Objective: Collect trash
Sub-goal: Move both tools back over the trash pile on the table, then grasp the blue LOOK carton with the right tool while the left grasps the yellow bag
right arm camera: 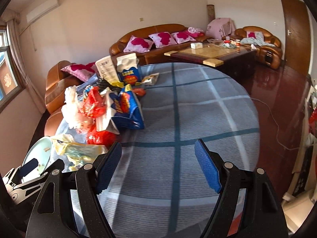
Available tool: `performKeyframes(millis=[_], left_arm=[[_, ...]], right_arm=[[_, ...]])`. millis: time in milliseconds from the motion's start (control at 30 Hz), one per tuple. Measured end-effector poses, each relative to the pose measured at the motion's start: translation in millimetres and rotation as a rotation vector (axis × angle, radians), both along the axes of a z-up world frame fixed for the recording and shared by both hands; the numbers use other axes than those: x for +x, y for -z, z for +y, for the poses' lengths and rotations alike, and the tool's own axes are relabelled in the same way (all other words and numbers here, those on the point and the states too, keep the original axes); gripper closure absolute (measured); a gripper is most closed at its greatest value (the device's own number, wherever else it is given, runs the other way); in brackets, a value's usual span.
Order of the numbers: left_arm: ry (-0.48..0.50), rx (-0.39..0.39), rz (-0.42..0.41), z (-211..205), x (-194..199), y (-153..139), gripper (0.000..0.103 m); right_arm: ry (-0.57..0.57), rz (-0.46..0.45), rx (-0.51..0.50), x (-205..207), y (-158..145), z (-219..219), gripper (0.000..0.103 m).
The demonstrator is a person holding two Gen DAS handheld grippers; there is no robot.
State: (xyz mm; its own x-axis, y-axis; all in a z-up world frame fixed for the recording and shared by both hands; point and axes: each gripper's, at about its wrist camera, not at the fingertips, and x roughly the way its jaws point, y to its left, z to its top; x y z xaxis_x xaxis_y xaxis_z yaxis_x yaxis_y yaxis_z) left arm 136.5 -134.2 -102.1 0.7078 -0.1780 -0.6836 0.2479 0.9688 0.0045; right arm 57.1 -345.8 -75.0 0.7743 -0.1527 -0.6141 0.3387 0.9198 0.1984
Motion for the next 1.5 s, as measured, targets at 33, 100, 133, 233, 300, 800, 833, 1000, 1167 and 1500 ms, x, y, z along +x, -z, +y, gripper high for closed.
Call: performKeyframes(millis=[33, 100, 133, 233, 300, 800, 833, 1000, 1167, 1500], left_arm=[[0.001, -0.009, 0.007, -0.2, 0.9, 2.0, 0.013], [0.001, -0.030, 0.026, -0.6, 3.4, 5.5, 0.013], [0.003, -0.039, 0.036, -1.6, 5.0, 7.3, 0.013], [0.012, -0.077, 0.062, -9.3, 12.0, 9.2, 0.013], [0.022, -0.102, 0.063, -15.1, 16.6, 6.8, 0.013], [0.125, -0.131, 0.120, -43.2, 36.2, 25.3, 0.064], [0.127, -0.133, 0.117, -40.8, 36.3, 25.1, 0.065], [0.126, -0.162, 0.084, -22.3, 29.7, 9.4, 0.069], [0.097, -0.154, 0.016, 3.6, 21.1, -7.5, 0.069], [0.031, -0.163, -0.035, 38.8, 22.8, -23.2, 0.069]], right_arm=[[0.005, 0.000, 0.004, -1.2, 1.2, -2.2, 0.028], [0.011, 0.001, 0.012, -2.3, 4.8, -4.8, 0.028], [0.013, 0.002, 0.015, -2.8, 6.3, -6.2, 0.028], [0.016, 0.009, 0.033, -2.5, 10.3, -9.5, 0.028], [0.014, 0.013, 0.033, -2.1, 12.3, -11.1, 0.028], [0.012, 0.025, 0.049, 7.9, 16.2, -18.6, 0.031], [0.004, 0.023, 0.054, 12.2, 14.8, -18.0, 0.035], [-0.017, -0.013, 0.072, 33.4, 3.1, -18.7, 0.038], [-0.027, -0.043, 0.044, 66.5, -7.5, -14.1, 0.044], [-0.085, 0.036, 0.137, 119.0, 21.7, -5.4, 0.074]])
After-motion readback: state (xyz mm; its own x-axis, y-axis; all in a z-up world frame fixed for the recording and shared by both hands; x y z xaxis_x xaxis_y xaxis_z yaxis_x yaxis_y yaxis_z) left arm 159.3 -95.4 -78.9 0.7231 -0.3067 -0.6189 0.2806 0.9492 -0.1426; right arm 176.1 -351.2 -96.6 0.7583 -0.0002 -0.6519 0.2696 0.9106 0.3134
